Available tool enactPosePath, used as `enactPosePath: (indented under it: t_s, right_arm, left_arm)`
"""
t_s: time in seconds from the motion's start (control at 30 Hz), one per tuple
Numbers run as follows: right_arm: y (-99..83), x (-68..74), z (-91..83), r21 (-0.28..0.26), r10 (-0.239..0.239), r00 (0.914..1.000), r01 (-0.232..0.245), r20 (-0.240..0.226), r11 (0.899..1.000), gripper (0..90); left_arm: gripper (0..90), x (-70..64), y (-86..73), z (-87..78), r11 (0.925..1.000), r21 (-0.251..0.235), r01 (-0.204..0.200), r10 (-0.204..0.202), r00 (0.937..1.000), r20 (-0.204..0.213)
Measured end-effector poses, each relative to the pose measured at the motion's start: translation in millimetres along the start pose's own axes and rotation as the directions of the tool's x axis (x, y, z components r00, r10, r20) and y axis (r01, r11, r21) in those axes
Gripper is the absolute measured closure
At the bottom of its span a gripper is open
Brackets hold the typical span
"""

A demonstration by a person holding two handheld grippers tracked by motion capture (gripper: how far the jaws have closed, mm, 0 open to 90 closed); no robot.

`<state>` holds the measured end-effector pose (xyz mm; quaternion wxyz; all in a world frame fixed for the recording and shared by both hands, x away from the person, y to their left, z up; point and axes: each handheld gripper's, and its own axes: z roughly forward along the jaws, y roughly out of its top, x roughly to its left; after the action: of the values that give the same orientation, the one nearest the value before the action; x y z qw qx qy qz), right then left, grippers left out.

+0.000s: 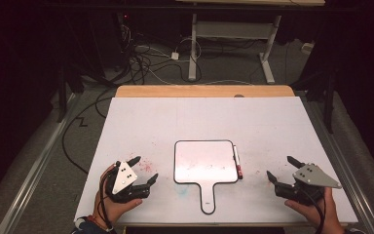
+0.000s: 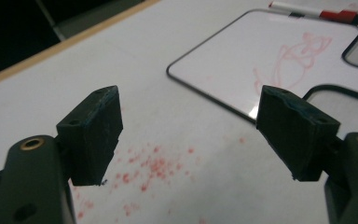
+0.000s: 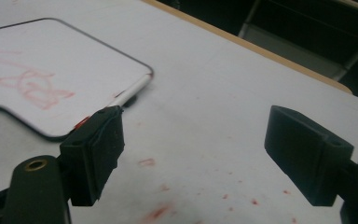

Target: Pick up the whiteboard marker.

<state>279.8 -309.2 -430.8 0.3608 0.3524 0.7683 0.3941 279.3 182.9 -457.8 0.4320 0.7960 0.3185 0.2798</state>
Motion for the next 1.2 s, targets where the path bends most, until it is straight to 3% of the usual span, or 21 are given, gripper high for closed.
enactPosePath:
  t_s: [0.33,0.37,0.5,0.7,0.8,0.83,0.97,1.03,1.13,1.2]
  right_arm:
    - [-4.2,0.0,-3.7,-0.002,0.060,0.9951,-0.060,-0.078,0.998,27.2]
    - [-4.0,-0.1,-2.7,0.010,0.058,0.9923,-0.057,-0.110,0.998,27.6]
    - [-4.8,1.8,2.8,0.051,0.079,0.9846,-0.072,-0.156,0.996,27.9]
    - [3.9,-1.1,20.8,0.111,0.109,0.9771,-0.090,-0.183,0.990,29.4]
    - [11.2,-4.9,36.6,0.159,0.154,0.9657,-0.122,-0.209,0.980,27.5]
    - [11.2,-4.9,36.6,0.159,0.154,0.9657,-0.122,-0.209,0.980,27.5]
    - [21.2,-5.8,52.7,0.205,0.195,0.9449,-0.143,-0.263,0.968,29.0]
    - [29.3,-5.1,62.8,0.224,0.206,0.9424,-0.148,-0.263,0.963,33.9]
    - [39.4,-6.8,83.2,0.275,0.267,0.9208,-0.189,-0.284,0.943,38.1]
    - [43.0,-9.6,99.6,0.318,0.308,0.9049,-0.212,-0.293,0.924,39.4]
  left_arm:
    - [20.2,1.9,-2.9,13.8,0.9985,0.055,0.000,-0.002,0.9994,0.035]
    - [20.2,2.0,-3.2,14.7,0.9982,0.060,0.003,-0.006,0.9991,0.043]
    - [20.3,-0.1,-3.9,19.4,0.9970,0.078,0.003,-0.008,0.9984,0.057]
    - [20.1,-1.1,-3.7,21.8,0.9958,0.091,-0.008,0.004,0.9991,0.043]
    - [19.1,-1.4,-5.4,23.4,0.9941,0.108,-0.011,0.007,0.9992,0.038]
    - [19.1,-1.9,-5.6,23.3,0.9937,0.111,-0.014,0.010,0.9993,0.036]
    - [19.2,-3.5,-5.7,22.3,0.9935,0.112,-0.021,0.018,0.9994,0.030]
    - [19.2,-3.2,-5.7,22.4,0.9930,0.112,-0.039,0.036,0.9990,0.025]
    - [19.2,-4.5,-6.3,22.3,0.9921,0.121,-0.033,0.029,0.9992,0.029]
    - [19.2,-4.5,-6.5,22.5,0.9918,0.124,-0.034,0.030,0.9990,0.032]
